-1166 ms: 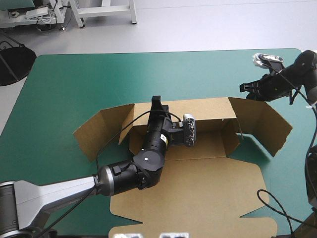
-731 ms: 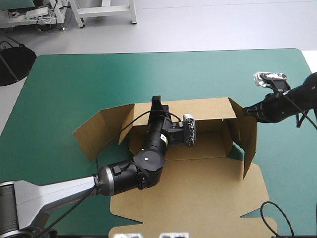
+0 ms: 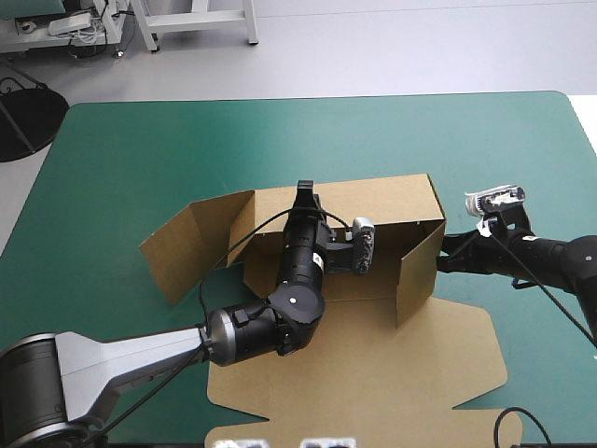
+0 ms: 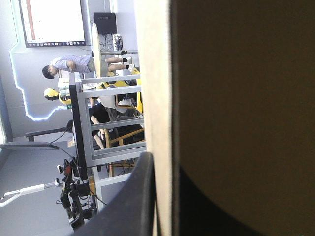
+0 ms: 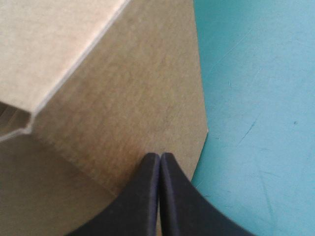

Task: Fold the box

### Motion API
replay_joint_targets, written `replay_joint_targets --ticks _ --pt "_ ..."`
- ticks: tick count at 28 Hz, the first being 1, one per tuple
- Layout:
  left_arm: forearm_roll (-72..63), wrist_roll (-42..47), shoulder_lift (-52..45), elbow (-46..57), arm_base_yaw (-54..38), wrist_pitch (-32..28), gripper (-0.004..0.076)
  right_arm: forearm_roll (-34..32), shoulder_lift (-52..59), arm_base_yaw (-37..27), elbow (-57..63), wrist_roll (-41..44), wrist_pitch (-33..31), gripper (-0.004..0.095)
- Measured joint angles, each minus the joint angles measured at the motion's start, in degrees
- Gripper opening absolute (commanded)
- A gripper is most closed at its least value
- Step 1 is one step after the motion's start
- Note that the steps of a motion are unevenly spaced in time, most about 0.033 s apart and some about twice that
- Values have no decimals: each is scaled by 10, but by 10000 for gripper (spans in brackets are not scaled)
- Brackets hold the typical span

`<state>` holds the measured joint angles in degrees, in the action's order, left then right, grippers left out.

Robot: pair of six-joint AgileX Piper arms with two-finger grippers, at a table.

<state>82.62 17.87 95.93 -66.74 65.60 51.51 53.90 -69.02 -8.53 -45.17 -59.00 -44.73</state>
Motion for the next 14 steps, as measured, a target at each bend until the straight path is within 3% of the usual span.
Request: replay_joint_targets --ticks 3,6,14 --pt "1 2 0 0 0 6 -8 0 0 0 1 -14 9 230" --pt "2 7 0 0 1 10 -8 -23 0 0 1 -16 10 354" --pt "18 45 -2 3 2 12 -8 -93 29 0 2 -18 1 363"
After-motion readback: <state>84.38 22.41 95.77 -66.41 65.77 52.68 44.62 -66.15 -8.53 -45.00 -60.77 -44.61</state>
